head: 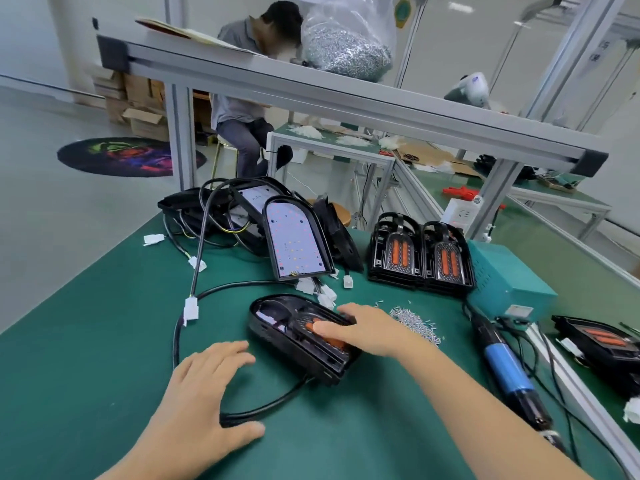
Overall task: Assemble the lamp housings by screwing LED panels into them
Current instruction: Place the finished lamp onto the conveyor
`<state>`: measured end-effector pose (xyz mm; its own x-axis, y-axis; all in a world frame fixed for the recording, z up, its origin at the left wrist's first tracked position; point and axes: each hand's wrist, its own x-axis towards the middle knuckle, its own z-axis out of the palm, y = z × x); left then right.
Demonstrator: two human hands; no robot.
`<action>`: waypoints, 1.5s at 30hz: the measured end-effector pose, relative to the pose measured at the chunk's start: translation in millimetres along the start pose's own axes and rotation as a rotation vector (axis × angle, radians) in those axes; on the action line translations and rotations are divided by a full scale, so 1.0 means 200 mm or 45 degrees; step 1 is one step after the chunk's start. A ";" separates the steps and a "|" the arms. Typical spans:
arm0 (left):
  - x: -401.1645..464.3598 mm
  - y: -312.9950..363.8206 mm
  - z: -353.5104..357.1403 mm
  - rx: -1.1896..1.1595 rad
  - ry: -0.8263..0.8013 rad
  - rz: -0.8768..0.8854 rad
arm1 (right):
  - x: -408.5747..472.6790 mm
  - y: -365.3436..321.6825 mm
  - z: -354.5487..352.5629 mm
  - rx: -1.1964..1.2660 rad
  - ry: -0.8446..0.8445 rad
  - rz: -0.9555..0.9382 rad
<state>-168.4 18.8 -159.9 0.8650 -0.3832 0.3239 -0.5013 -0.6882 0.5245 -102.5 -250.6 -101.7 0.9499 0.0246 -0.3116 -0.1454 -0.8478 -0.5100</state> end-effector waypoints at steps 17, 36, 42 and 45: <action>0.07 -0.04 -0.13 0.254 0.244 0.033 | -0.25 -0.07 0.00 0.420 -0.218 -0.305; 0.39 0.23 -0.28 -1.203 -0.090 -0.125 | -0.34 -0.09 0.09 1.397 -0.101 -0.250; 0.42 0.24 -0.24 -1.108 -0.208 -0.055 | -0.36 -0.08 0.14 1.619 -0.131 -0.252; 0.37 0.22 -0.21 -1.064 -0.274 -0.051 | -0.38 -0.05 0.14 1.665 -0.031 -0.222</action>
<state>-127.0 -15.0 -79.7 0.8254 -0.5346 0.1812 -0.2490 -0.0567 0.9668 -181.1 -229.1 -94.5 0.9800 0.1016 -0.1709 -0.1941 0.3012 -0.9336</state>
